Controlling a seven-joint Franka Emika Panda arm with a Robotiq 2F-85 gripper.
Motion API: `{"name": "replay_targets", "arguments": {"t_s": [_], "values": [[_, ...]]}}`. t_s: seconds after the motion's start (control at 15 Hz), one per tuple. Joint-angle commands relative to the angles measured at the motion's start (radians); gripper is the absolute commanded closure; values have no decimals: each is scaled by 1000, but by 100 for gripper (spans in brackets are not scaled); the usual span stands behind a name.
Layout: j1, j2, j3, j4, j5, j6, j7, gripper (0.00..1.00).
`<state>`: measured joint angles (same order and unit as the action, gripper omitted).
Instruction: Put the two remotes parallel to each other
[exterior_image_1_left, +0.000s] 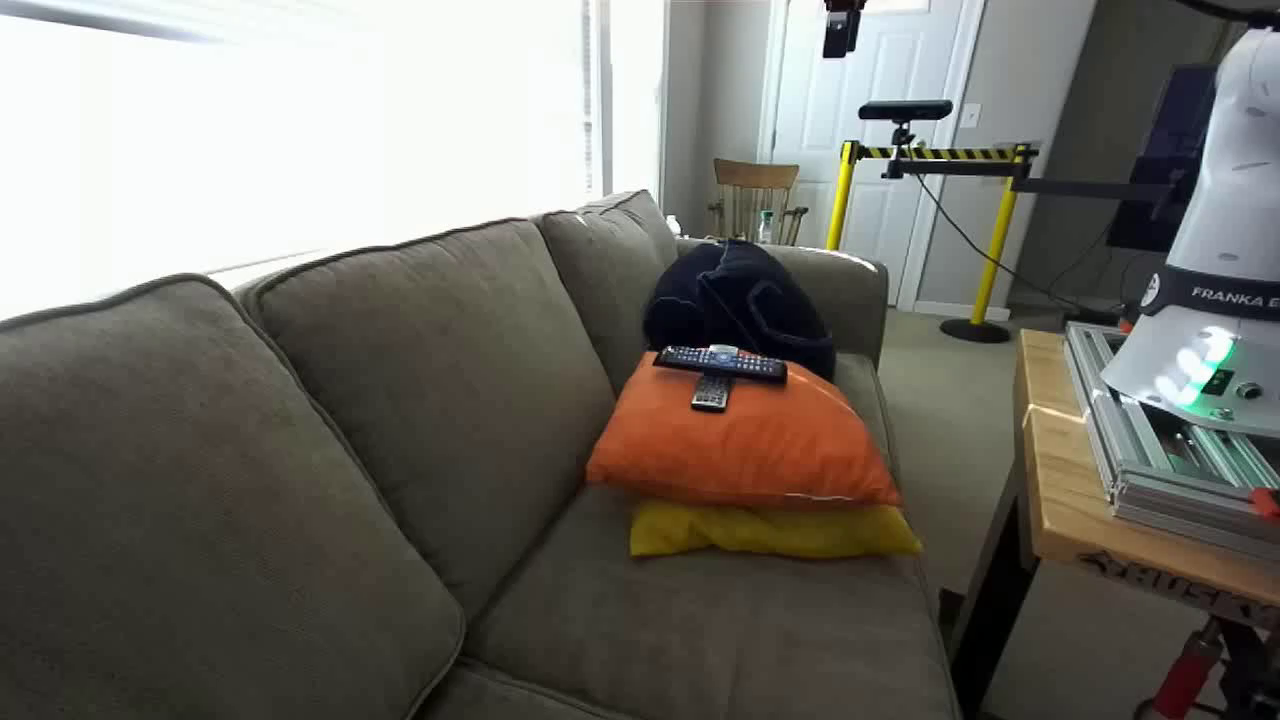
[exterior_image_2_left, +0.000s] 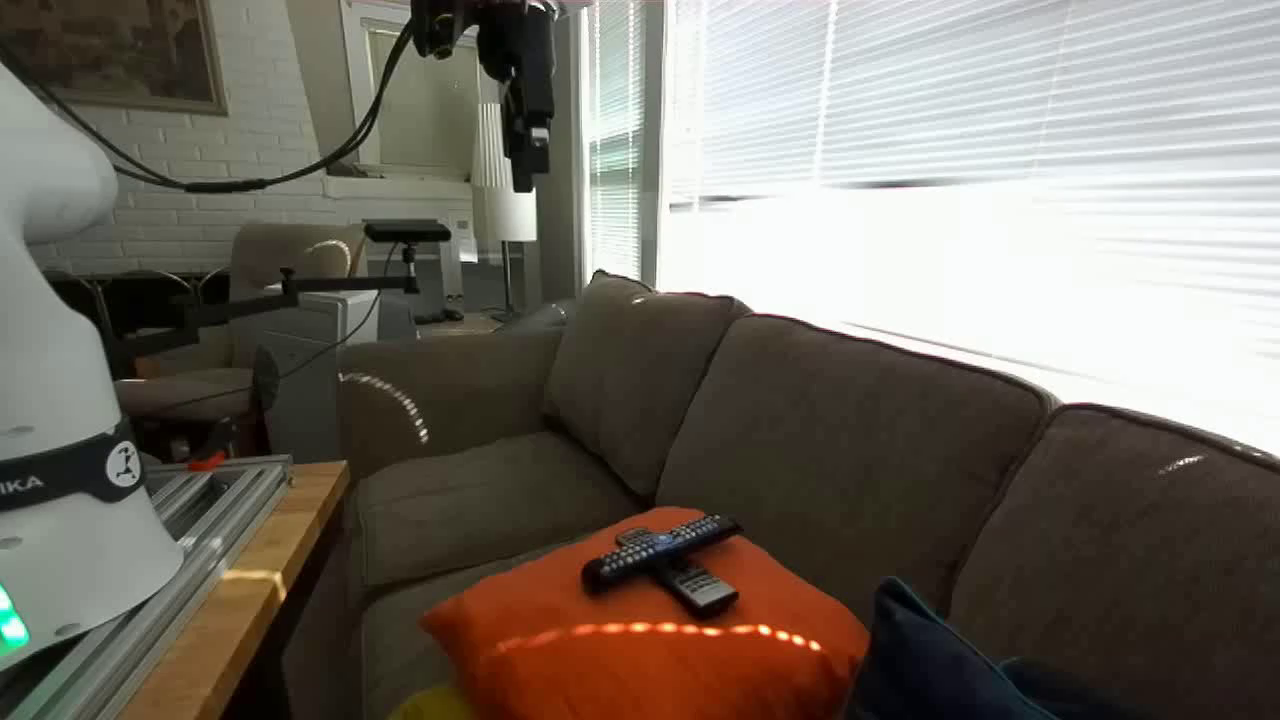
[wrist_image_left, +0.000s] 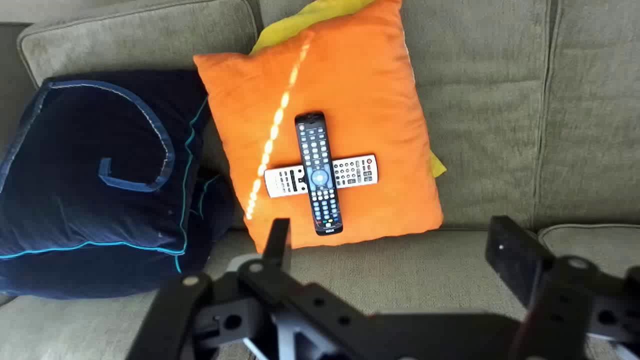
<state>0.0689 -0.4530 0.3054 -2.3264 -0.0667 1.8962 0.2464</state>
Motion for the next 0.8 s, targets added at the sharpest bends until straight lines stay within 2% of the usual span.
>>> {"name": "replay_targets", "arguments": {"t_s": [0.0,0.4,0.47,0.53,0.73], "values": [[28,5,-24,3,-12,-3,11,0],[17,12,-14,5,-29,0,41,0],[-11,38,-1,-4,-60,59,110,0],[-16,65,-10,-3,-53,82,127,0],[-83,189,-23,-44,-115,237,295,0]]}}
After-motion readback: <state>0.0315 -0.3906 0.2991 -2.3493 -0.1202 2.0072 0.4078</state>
